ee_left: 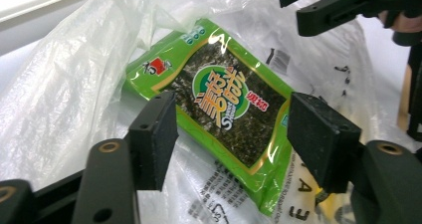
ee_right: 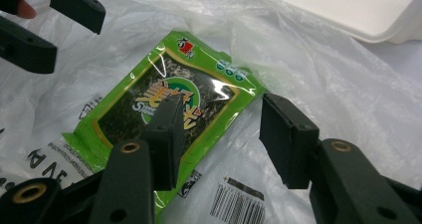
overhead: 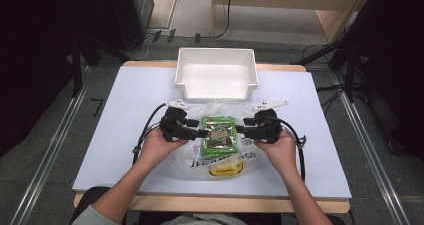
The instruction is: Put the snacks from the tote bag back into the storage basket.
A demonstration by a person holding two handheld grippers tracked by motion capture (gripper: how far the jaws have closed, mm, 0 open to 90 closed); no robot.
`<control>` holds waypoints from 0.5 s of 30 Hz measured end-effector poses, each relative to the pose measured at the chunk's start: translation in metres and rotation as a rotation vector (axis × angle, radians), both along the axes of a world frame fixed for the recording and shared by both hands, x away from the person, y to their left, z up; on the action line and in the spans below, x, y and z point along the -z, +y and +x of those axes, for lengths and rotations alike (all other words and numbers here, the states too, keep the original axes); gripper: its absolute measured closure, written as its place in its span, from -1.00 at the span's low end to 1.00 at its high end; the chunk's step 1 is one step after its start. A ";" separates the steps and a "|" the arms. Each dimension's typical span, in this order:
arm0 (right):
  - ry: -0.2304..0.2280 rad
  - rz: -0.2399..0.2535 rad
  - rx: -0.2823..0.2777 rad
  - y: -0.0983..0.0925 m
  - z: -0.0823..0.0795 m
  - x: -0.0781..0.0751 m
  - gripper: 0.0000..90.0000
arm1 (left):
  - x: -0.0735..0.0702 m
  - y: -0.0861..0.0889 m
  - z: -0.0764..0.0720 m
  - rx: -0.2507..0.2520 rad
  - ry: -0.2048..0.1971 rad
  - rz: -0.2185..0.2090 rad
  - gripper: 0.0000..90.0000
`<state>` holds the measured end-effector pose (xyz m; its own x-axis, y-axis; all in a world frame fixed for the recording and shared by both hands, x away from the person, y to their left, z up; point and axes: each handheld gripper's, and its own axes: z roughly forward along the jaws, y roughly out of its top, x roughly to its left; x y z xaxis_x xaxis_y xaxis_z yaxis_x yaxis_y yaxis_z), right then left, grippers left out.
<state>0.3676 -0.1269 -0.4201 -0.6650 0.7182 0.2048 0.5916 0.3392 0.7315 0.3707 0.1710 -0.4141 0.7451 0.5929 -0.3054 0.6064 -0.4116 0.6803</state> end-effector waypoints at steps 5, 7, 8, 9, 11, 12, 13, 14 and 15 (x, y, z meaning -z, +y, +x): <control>0.001 -0.006 -0.012 0.002 -0.004 0.004 0.13 | 0.003 -0.001 -0.001 0.006 -0.021 0.015 0.39; 0.002 -0.003 -0.015 0.003 -0.005 0.005 0.12 | 0.005 -0.001 -0.001 0.005 -0.022 0.009 0.51; 0.002 -0.007 -0.014 0.003 -0.006 0.005 0.11 | 0.006 -0.001 -0.001 0.006 -0.020 -0.005 0.64; 0.004 -0.007 -0.012 0.004 -0.007 0.005 0.11 | 0.006 0.000 -0.001 0.004 -0.017 -0.010 0.68; -0.001 -0.008 -0.019 0.004 -0.008 0.005 0.10 | 0.008 -0.001 -0.001 -0.003 -0.024 0.004 0.80; -0.001 -0.006 -0.021 0.005 -0.009 0.006 0.09 | 0.008 -0.001 -0.002 -0.012 -0.029 -0.004 0.83; -0.005 -0.005 -0.020 0.005 -0.010 0.006 0.07 | 0.008 -0.001 -0.002 -0.015 -0.028 -0.012 0.90; -0.006 -0.002 -0.022 0.005 -0.010 0.006 0.06 | 0.008 -0.002 -0.002 -0.012 -0.030 -0.008 0.93; -0.005 0.000 -0.024 0.006 -0.011 0.006 0.05 | 0.009 -0.003 -0.002 -0.007 -0.025 -0.009 0.95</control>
<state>0.3568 -0.1213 -0.4264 -0.6832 0.7018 0.2017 0.5795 0.3529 0.7346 0.3683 0.1680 -0.4231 0.7485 0.5953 -0.2921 0.5918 -0.4011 0.6992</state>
